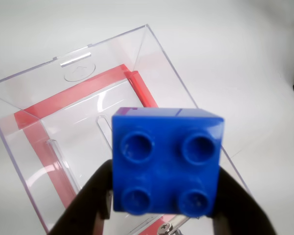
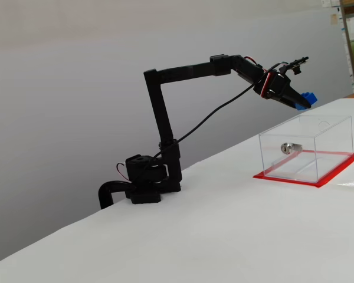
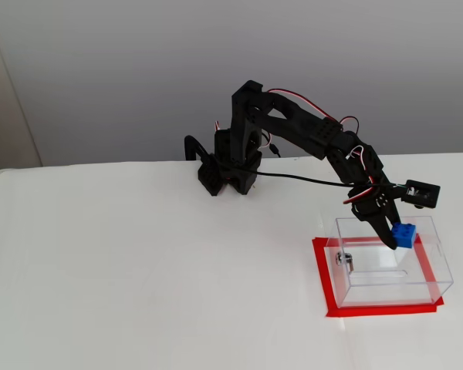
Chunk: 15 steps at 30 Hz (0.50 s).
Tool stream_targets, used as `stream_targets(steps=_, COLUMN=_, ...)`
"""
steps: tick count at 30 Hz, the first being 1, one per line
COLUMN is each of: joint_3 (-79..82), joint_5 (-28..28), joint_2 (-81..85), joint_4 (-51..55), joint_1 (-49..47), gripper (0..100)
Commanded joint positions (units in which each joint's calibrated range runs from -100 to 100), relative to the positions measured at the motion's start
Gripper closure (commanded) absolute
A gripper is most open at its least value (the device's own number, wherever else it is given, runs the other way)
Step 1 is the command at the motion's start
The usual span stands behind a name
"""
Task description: Pick the blue lego brick and place it into the transparent box
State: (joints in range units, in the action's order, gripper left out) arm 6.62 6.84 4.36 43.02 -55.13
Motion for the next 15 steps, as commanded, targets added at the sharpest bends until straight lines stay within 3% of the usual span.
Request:
stream_targets(steps=1, joint_3=-2.64, joint_5=-0.05, joint_2=0.52, joint_4=-0.81, joint_1=-0.14, gripper=75)
stream_targets(steps=15, joint_3=-2.64, joint_5=-0.05, joint_2=1.37, joint_4=-0.98, joint_1=-0.21, gripper=72)
